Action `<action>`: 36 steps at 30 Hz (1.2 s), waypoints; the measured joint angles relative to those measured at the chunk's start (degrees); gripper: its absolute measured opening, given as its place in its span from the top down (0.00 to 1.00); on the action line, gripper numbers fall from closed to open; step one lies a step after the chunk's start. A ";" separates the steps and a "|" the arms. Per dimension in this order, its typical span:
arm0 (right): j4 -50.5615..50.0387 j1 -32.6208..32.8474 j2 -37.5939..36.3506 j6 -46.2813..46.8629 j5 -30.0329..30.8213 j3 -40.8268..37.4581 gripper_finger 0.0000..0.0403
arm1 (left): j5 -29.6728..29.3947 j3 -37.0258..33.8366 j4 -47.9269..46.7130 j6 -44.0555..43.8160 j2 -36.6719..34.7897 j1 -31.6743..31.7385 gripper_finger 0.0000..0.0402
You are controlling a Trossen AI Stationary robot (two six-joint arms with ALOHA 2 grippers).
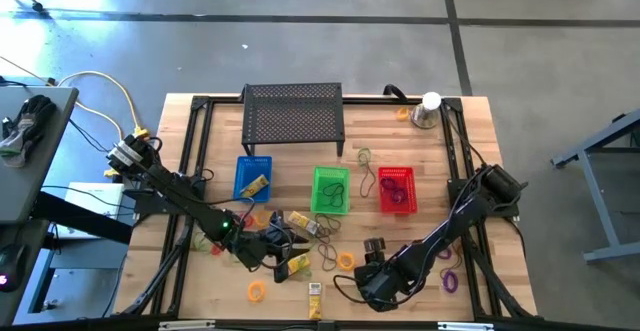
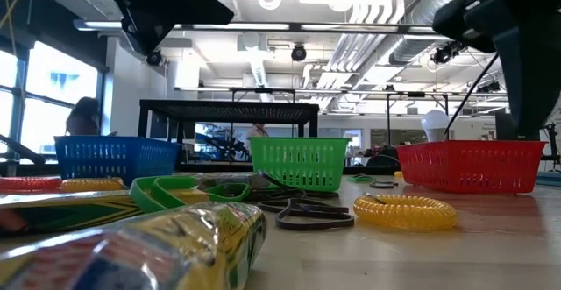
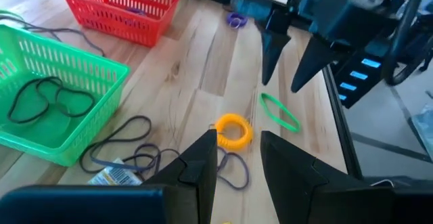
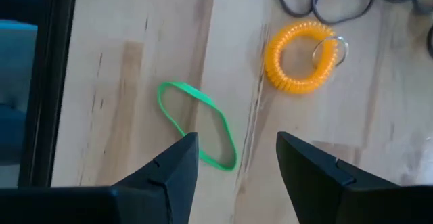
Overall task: Pick & Place Office Desk Supplies
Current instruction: Put the green rubber band into the green bin
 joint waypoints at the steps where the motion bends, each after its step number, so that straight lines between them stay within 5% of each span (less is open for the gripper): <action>1: 0.46 0.23 0.00 -0.13 0.20 -0.77 0.53 | -0.15 0.00 0.04 0.02 0.00 0.00 0.73; 17: 15.37 1.46 0.00 -3.69 2.30 -9.42 0.53 | -0.95 0.00 1.15 -0.24 0.00 -0.17 0.73; 36: 18.34 2.15 3.75 -7.17 5.27 -11.56 0.56 | -0.92 0.00 1.20 -0.24 0.00 -0.17 0.73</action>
